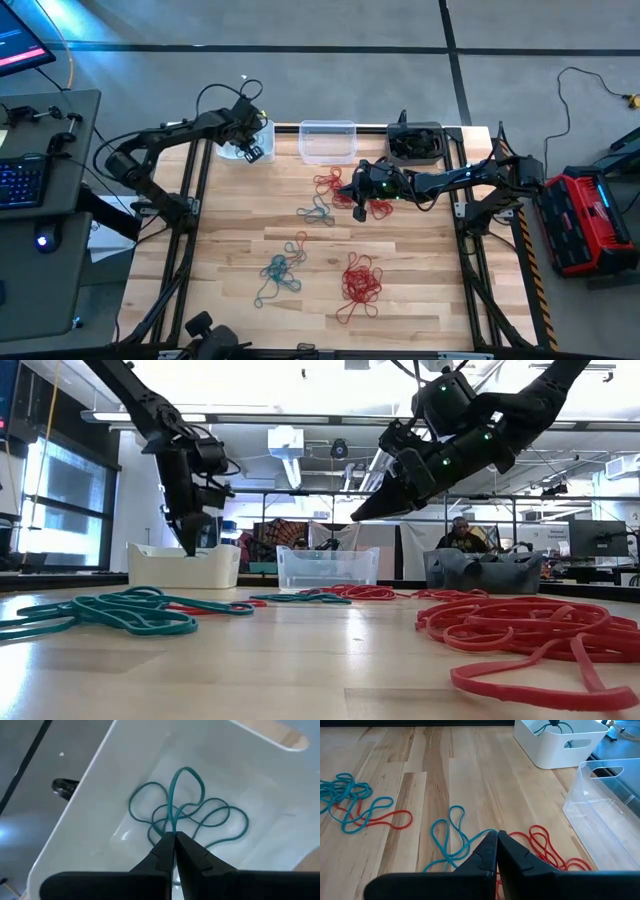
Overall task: Sort rubber bands into baskets
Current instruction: Put the blue rubber band into the white bin
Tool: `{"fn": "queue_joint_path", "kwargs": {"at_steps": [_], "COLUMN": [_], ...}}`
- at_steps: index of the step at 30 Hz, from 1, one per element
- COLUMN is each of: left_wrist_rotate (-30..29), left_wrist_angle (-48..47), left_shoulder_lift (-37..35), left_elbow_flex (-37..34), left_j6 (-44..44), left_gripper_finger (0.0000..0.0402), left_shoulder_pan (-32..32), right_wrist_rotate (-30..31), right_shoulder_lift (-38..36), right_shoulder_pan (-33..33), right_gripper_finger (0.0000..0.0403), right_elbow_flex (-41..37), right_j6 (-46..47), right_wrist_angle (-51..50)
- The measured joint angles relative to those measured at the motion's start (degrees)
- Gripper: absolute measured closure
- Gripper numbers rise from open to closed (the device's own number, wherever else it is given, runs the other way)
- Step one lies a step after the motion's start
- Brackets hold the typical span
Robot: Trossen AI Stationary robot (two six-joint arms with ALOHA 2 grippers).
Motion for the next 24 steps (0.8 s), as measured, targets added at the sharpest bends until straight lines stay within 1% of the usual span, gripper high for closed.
{"fn": "queue_joint_path", "kwargs": {"at_steps": [3,6,14,16,19,22,24], "left_wrist_rotate": [0.01,-0.05,0.4,1.86,6.46,11.19,12.42], "left_wrist_angle": [0.67,0.64,-0.84,-1.58,-2.47,-2.66,-2.36], "left_shoulder_lift": [-0.14,-1.27,-6.54,-8.38,-10.98,-13.02,-13.52], "left_elbow_flex": [0.0,0.0,0.0,-0.02,-0.02,-0.02,-0.02], "left_j6": [-0.02,-0.14,-2.23,-2.23,-1.88,-1.66,-1.64], "left_gripper_finger": [0.0377,0.035,0.0276,0.0264,0.0257,0.0257,0.0257], "left_shoulder_pan": [-0.83,-2.05,-6.33,-8.45,-12.47,-17.79,-21.79], "right_wrist_rotate": [0.0,0.01,0.03,0.06,0.03,0.01,0.01], "right_shoulder_lift": [0.0,0.0,0.0,0.0,0.0,0.0,0.0], "right_shoulder_pan": [0.0,0.0,0.12,0.59,1.55,2.45,3.02], "right_gripper_finger": [0.0403,0.0403,0.0403,0.0403,0.0403,0.0403,0.0403], "right_elbow_flex": [0.0,0.0,0.0,0.0,0.0,0.0,0.0], "right_j6": [0.0,0.0,1.09,1.07,0.48,0.09,0.0], "right_wrist_angle": [-0.01,0.01,-0.01,0.01,0.01,0.01,0.01]}}
